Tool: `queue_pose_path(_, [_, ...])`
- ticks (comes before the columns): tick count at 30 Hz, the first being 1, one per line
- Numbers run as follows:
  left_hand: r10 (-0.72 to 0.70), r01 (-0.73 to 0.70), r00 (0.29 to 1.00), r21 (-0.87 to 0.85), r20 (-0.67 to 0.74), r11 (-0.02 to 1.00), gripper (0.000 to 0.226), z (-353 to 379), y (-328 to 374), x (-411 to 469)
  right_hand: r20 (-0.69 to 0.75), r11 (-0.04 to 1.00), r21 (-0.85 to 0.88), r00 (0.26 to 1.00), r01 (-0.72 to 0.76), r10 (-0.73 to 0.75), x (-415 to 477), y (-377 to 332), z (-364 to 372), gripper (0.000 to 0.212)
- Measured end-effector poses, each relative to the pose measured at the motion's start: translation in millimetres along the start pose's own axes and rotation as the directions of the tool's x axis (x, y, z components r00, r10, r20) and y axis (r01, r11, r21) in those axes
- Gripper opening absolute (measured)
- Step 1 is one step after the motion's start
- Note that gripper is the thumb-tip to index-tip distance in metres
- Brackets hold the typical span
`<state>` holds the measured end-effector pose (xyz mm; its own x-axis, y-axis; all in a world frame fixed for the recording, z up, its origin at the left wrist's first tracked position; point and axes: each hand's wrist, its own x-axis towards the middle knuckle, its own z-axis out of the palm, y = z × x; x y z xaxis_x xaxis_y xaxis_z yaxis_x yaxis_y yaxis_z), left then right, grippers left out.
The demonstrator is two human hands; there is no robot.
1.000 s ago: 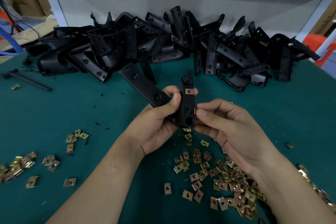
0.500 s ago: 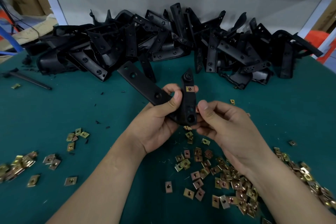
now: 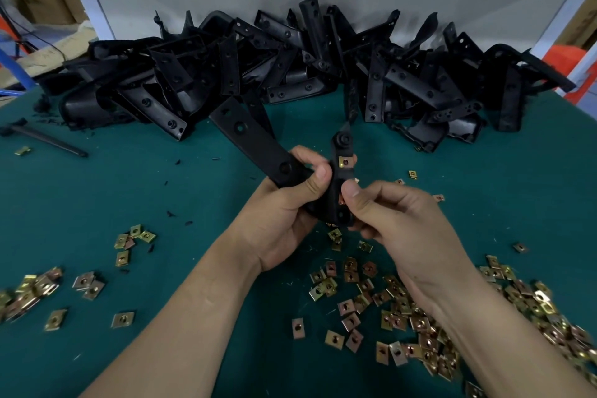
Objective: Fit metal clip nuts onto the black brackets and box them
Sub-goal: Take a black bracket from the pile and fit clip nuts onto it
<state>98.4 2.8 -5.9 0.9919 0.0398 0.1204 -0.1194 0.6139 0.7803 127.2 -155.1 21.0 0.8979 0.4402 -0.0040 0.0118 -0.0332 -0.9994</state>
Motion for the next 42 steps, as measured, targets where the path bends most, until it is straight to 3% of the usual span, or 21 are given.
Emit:
queue_pose_path(4, [0.038, -0.039, 0.998, -0.020, -0.059, 0.999, 0.007, -2, 0, 2, 0.030, 1.000, -0.001, 1.000, 0.006, -0.006, 3, -2, -4, 0.032])
queue_pose_path(10, [0.049, -0.053, 0.993, -0.031, -0.110, 0.998, 0.004, -2, -2, 3, 0.022, 0.966, -0.168, 0.980, 0.198, -0.197, 0, 3, 0, 0.019])
queue_pose_path(15, [0.049, -0.052, 0.989, -0.014, -0.137, 0.999, 0.009, 3, -6, 2, -0.089, 0.828, -0.449, 0.905, 0.335, -0.415, -1, 10, 4, 0.011])
queue_pose_path(18, [0.058, -0.066, 0.989, -0.054, -0.136, 0.996, 0.009, 3, -4, 1, -0.080, 0.796, -0.489, 0.891, 0.355, -0.446, -1, 8, 5, 0.012])
queue_pose_path(23, [0.024, -0.039, 0.991, -0.110, -0.135, 0.993, 0.010, 0, 2, 1, -0.034, 0.883, -0.380, 0.950, 0.275, -0.311, -3, -9, 8, 0.013])
queue_pose_path(28, [-0.010, -0.011, 0.991, -0.157, -0.136, 0.988, 0.064, 4, 9, -1, 0.053, 0.959, -0.260, 0.994, 0.109, -0.098, 3, -39, 0, 0.007])
queue_pose_path(30, [-0.020, 0.003, 0.989, -0.115, -0.147, 0.993, 0.073, 11, 10, -4, 0.061, 0.974, -0.217, 0.997, 0.061, -0.048, 0, -50, -9, 0.010])
queue_pose_path(32, [-0.009, -0.001, 0.983, -0.050, -0.184, 0.999, 0.058, 18, 11, -7, 0.022, 0.977, -0.209, 0.999, 0.034, -0.030, -6, -59, -24, 0.012])
queue_pose_path(35, [0.125, -0.098, 0.947, 0.107, -0.294, 0.989, 0.040, 32, 6, -10, -0.112, 0.983, -0.182, 0.993, 0.015, -0.036, -24, -65, -54, 0.022])
queue_pose_path(37, [0.213, -0.153, 0.906, 0.186, -0.366, 0.970, 0.049, 49, -2, -10, -0.191, 0.984, -0.177, 0.979, 0.033, -0.067, -41, -64, -75, 0.024])
queue_pose_path(42, [0.314, -0.209, 0.934, 0.452, -0.172, 0.867, 0.067, 115, -26, -15, -0.352, 0.979, -0.189, 0.926, 0.075, -0.138, -104, -59, -127, 0.031])
